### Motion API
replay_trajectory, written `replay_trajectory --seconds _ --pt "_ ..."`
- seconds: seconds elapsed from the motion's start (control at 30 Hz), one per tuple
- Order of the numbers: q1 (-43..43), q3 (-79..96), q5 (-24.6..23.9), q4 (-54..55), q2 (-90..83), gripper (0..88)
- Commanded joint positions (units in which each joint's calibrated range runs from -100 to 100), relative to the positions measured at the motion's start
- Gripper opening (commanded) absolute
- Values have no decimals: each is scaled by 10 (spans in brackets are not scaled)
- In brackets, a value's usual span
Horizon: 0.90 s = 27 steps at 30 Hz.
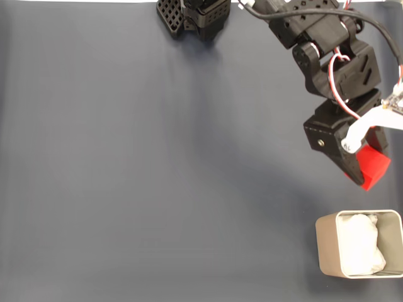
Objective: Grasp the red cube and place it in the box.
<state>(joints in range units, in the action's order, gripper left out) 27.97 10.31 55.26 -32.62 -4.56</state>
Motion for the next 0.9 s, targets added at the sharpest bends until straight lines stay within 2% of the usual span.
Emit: replay_trajectory --seconds 0.0,0.87 --pt "-14 -70 -8 -2 14 3" --pt "-71 -349 -27 -11 219 3"
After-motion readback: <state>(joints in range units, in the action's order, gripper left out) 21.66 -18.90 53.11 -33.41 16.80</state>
